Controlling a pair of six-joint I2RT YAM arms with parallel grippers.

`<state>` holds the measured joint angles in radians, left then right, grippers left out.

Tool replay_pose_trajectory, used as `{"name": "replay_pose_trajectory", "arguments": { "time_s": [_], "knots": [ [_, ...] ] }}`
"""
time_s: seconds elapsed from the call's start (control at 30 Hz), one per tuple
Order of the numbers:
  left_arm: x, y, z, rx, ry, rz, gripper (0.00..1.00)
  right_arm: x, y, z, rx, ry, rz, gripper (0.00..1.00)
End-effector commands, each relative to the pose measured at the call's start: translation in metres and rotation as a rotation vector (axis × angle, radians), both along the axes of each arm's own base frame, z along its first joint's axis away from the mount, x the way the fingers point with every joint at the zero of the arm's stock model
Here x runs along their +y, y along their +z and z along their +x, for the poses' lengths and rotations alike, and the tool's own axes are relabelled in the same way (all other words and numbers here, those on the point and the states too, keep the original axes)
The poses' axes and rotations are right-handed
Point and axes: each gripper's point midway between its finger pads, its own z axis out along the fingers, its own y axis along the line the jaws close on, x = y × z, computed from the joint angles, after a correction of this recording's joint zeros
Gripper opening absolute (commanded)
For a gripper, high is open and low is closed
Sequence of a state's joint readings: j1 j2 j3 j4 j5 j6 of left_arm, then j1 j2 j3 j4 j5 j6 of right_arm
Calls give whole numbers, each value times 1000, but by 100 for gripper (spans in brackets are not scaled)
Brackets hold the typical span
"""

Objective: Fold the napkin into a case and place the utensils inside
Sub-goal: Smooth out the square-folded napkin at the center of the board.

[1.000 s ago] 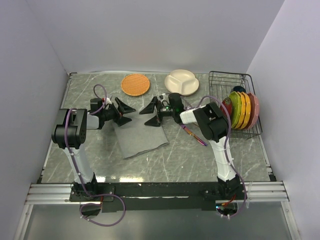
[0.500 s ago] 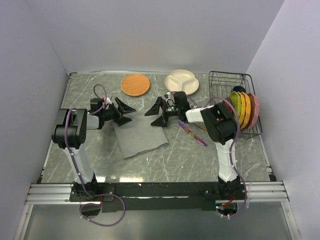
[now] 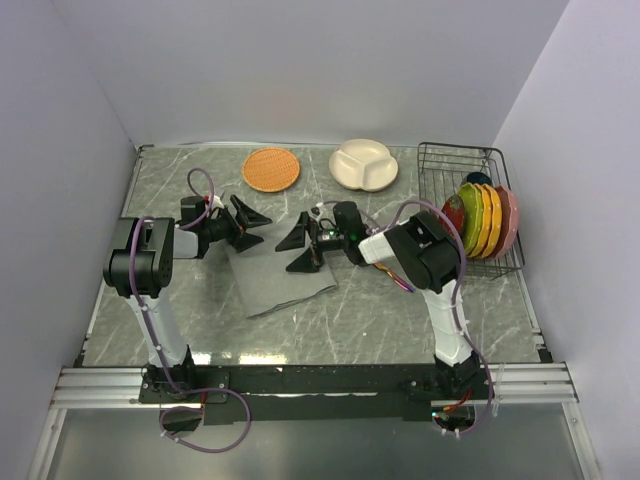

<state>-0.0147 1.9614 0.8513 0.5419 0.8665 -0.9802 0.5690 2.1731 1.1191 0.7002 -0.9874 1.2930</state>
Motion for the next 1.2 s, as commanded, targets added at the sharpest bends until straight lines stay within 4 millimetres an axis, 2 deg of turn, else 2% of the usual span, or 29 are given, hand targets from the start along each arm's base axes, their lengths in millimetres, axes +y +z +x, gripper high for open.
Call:
{"name": "replay_pose_trajectory", "arguments": {
  "time_s": [0.0, 0.27, 0.4, 0.53, 0.6, 0.67, 0.73, 0.8, 0.9, 1.03, 1.07, 1.1, 1.17],
  "knots": [
    [6, -28, -6, 49, 26, 71, 99, -14, -19, 6, 61, -42, 16, 100],
    [13, -39, -9, 79, 33, 98, 99, -47, -40, -19, 130, -52, -52, 100],
    [14, -42, -9, 83, 29, 105, 99, -57, -33, -19, 107, -34, -57, 100],
    [13, -37, -9, 65, 18, 102, 99, -53, -10, -11, -46, 33, -54, 100],
    [12, -25, -5, 20, 14, 90, 99, -49, 9, -11, -85, 55, -4, 100],
    [9, -6, -3, -31, 2, 72, 99, -43, 30, -19, -87, 77, 35, 100],
    [5, 24, -3, -107, -17, 53, 99, -38, 48, -28, -96, 84, 56, 100],
    [-2, 49, -8, -162, -45, 48, 99, -29, 57, -40, -89, 92, 76, 100],
    [-7, 68, -20, -171, -55, 24, 99, -21, 62, -51, -77, 105, 102, 100],
    [-13, 68, -40, -125, -62, -6, 99, -18, 45, -51, -12, 97, 88, 100],
    [-15, 63, -48, -106, -66, -10, 99, -18, 43, -50, -14, 100, 99, 100],
    [-19, 58, -54, -91, -78, -10, 99, -17, 32, -53, 32, 105, 88, 100],
    [-22, 44, -65, -45, -90, -19, 99, -19, 21, -57, 60, 116, 86, 100]
  ]
}}
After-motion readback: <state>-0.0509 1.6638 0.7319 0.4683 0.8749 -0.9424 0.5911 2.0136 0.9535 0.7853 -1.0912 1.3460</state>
